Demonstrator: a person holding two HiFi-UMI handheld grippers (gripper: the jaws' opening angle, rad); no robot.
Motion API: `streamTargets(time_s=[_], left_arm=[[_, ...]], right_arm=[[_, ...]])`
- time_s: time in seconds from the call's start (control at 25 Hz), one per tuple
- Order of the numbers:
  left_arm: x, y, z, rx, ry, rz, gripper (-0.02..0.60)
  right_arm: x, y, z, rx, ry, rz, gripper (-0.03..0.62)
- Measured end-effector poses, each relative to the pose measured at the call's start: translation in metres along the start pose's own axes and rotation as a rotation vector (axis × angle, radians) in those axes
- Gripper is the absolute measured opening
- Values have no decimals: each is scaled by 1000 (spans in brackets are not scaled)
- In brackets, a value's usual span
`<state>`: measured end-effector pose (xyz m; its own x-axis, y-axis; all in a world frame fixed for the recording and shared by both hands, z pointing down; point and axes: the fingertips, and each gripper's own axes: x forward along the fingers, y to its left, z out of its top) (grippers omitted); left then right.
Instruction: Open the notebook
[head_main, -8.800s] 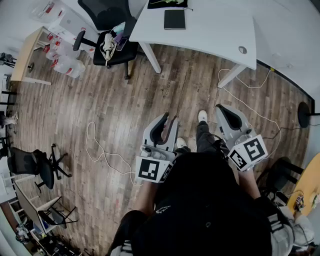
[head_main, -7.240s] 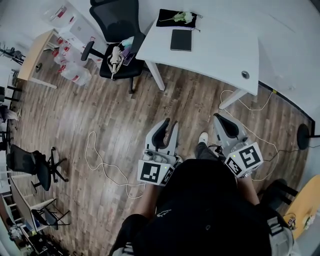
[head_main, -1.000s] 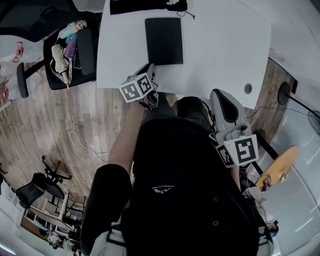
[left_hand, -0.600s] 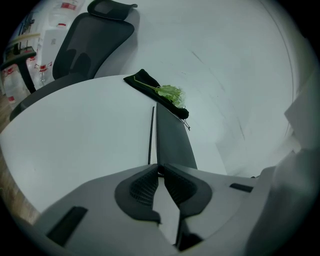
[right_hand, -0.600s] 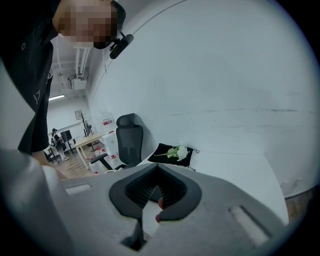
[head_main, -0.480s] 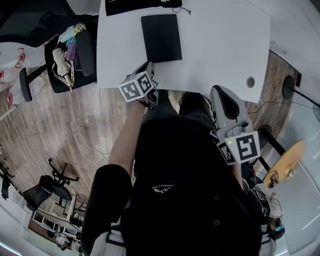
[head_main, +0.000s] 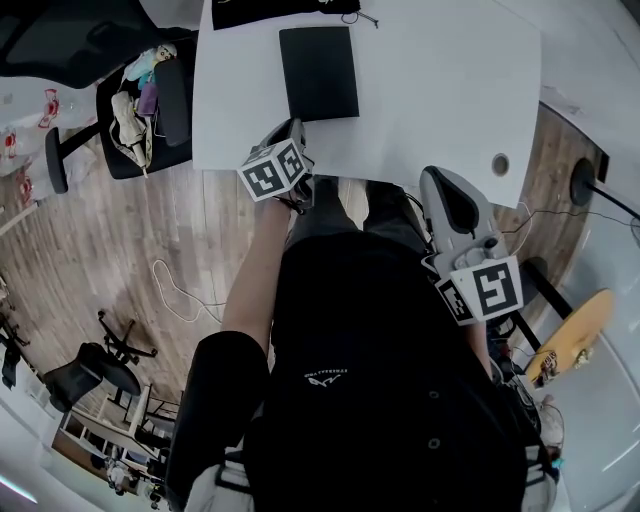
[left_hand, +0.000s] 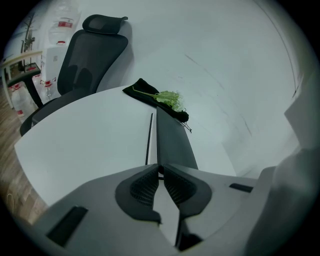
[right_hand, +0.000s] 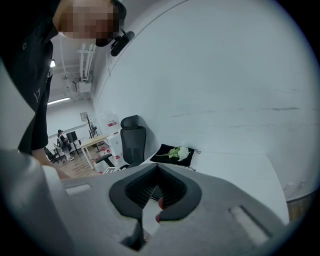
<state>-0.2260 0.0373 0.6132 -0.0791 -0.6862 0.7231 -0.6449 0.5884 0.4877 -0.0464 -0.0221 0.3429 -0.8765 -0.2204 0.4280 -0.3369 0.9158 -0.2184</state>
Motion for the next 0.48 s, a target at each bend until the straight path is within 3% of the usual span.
streamTargets(time_s=[0.24,0.48], left_arm=[[2,-1,-2,-28,-21,28,31],[-6,-7,9,-1,-71,62,28]], right_arm=[[-8,-13,1,-10,0,18,5],[-13,-22,0,-21,5,46,5]])
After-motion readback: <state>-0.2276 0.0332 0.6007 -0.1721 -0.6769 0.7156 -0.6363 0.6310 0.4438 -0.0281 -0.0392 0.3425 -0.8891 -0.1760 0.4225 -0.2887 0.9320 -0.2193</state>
